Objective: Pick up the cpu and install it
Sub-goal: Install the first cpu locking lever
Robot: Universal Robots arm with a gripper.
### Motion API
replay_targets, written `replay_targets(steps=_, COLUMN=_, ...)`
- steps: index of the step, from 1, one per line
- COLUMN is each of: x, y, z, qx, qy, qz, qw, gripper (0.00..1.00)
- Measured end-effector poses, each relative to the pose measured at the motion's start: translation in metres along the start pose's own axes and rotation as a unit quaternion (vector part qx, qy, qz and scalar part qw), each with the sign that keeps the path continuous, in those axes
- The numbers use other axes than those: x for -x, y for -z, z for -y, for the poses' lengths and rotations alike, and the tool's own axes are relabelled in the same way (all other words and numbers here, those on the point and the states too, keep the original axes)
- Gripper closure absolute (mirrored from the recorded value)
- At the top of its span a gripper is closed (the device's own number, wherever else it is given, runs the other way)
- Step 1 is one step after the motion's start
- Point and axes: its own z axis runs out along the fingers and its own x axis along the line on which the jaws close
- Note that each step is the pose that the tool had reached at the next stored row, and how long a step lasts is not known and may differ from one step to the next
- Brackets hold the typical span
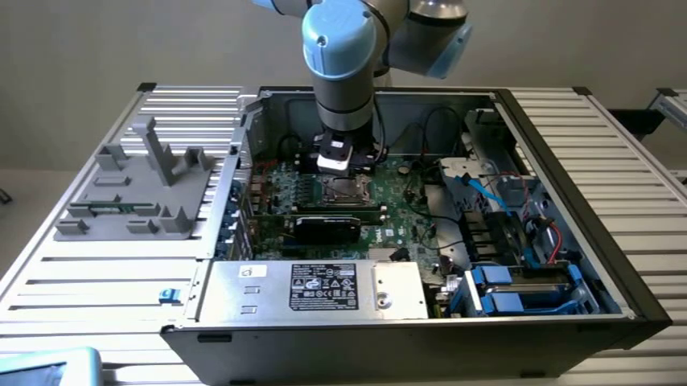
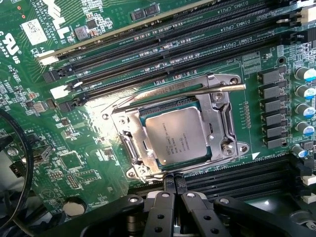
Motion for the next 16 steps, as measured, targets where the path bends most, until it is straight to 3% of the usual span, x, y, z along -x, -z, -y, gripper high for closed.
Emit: replay_targets(steps=16, x=-0.0008, y=-0.0006, z=0.0000, qx=-0.0006, qy=0.000, qz=0.0000, qw=1.0000, gripper=0.88)
